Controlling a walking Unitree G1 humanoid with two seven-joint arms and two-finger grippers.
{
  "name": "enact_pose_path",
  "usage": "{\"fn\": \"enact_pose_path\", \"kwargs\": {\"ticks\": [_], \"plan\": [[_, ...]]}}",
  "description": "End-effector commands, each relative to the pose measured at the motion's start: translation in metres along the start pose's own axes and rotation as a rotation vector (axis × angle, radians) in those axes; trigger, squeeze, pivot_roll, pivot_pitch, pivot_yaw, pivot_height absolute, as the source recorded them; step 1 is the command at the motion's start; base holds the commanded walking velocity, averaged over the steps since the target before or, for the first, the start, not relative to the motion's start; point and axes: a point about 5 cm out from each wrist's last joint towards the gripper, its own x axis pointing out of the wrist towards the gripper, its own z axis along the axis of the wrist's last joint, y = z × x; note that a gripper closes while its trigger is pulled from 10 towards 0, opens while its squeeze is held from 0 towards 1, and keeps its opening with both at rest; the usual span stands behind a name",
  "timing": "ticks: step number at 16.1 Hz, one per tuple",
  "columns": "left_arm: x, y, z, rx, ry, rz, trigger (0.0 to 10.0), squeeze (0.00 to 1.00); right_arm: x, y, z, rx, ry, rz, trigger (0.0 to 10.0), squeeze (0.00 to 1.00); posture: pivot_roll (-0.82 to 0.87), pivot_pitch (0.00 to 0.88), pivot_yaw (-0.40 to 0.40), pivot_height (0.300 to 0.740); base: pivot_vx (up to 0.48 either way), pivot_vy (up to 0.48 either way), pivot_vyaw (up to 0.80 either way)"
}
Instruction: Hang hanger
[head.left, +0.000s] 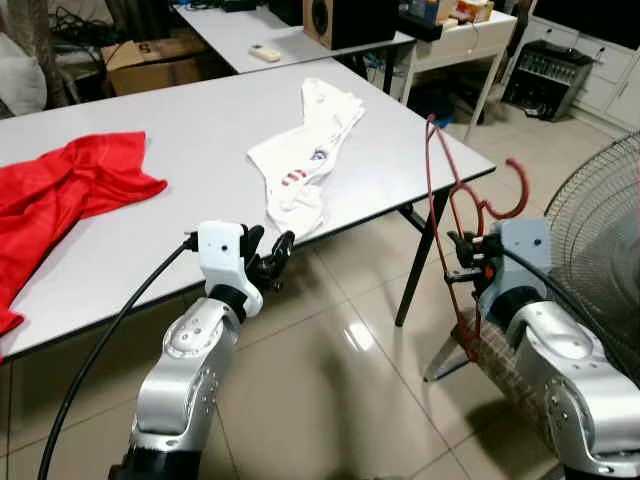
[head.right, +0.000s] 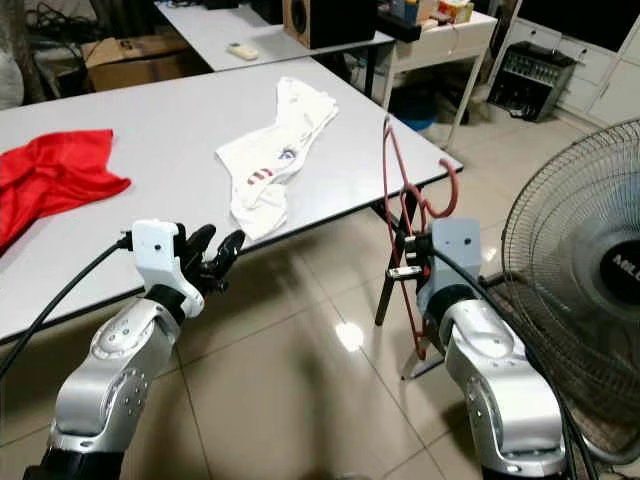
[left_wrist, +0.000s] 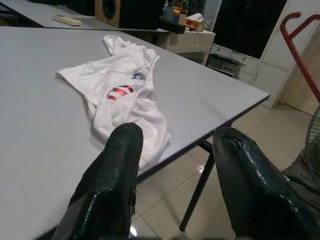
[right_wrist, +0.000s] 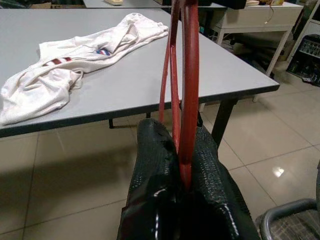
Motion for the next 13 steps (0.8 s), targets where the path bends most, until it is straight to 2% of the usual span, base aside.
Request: {"fn": "enact_pose_path", "kwargs": {"ticks": [1,3,8,10,13], "plan": [[-0.0010,0.0039,-0.0002,-0.004,-0.005,0.029,10.0,0.00,0.0000,-0.0006,0.0026,-0.002,-0.016,0.009,10.0,0.00,-0.12,0.016,0.004,0.740,0.416,0.000,0.00],[-0.0022,0.0077,-0.0010,-0.012,-0.015,0.058,10.0,0.00,-0.0002,-0.0008,0.0047,-0.003,-0.024,0.020,10.0,0.00,-0.13,0.013,0.003,0.740,0.422,0.000,0.00],[0.0006,0.0085,0.0004,-0.009,-0.021,0.048,10.0,0.00,-0.0011,-0.0026,0.0036,0.003,-0.032,0.011,10.0,0.00,-0.14,0.000,0.014,0.740,0.424,0.000,0.00],[0.0026,0.0072,-0.0007,-0.008,-0.014,0.030,10.0,0.00,-0.0014,-0.0010,0.0037,0.068,-0.023,0.042,10.0,0.00,-0.14,0.000,0.021,0.740,0.424,0.000,-0.80],[0.0017,0.0035,-0.0060,0.002,0.006,0.002,10.0,0.00,-0.0053,-0.0007,0.0003,0.056,-0.021,0.049,10.0,0.00,-0.14,0.000,0.023,0.740,0.424,0.000,-0.80]]}}
